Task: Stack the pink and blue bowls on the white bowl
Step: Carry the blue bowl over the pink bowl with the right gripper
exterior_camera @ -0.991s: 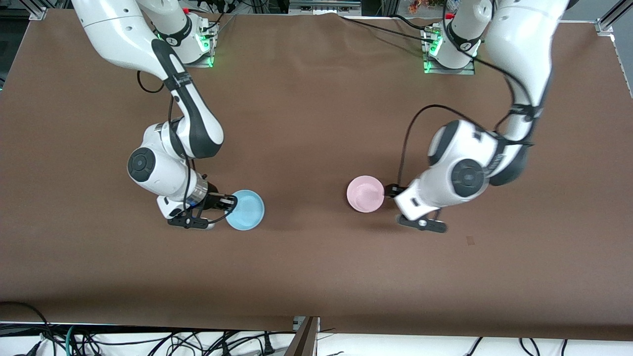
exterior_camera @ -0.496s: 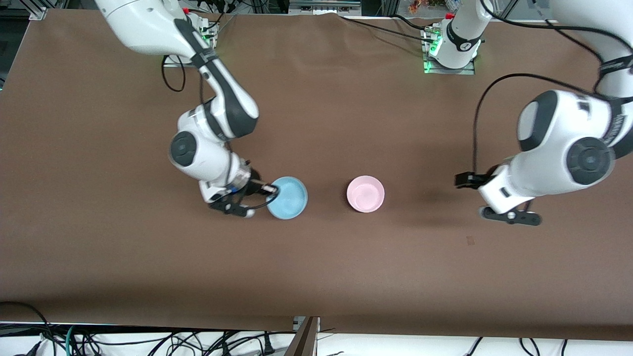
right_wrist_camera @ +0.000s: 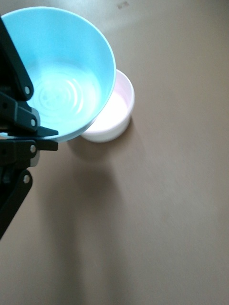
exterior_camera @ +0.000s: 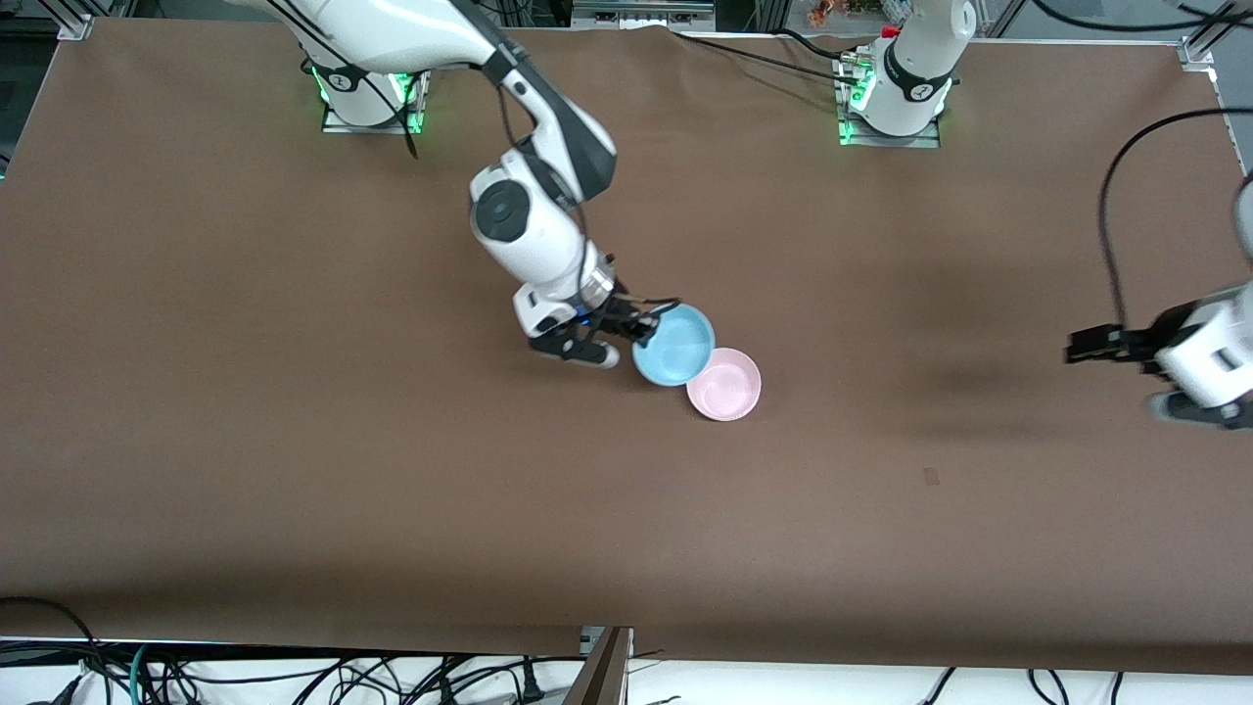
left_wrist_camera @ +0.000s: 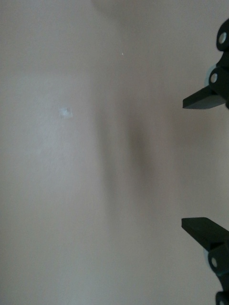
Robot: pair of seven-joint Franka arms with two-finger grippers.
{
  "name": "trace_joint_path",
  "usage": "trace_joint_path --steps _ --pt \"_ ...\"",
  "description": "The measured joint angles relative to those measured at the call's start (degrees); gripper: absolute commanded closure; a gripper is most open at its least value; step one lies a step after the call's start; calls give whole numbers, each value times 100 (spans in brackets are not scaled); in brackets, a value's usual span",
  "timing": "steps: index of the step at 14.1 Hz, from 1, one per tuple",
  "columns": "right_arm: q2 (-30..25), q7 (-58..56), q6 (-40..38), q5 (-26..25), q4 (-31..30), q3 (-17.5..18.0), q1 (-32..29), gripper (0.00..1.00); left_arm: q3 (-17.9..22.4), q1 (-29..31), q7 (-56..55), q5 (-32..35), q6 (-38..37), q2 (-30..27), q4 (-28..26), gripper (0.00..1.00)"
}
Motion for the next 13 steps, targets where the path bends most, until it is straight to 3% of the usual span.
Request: trace_joint_path --steps 3,5,9,13 --pt "544 674 123 -495 610 -117 265 100 1095 -900 67 -269 -193 -754 -151 0" --pt "966 817 128 -657 1050 -197 330 100 1430 -1363 24 -313 -172 -1269 -512 0" --pt "1332 822 141 -763 1382 -292 461 100 1046 -1606 -822 -315 16 -1855 -1271 0" --pt "1509 923 142 -763 1763 -411 576 100 905 -1557 -922 -315 40 -1844 -1345 0"
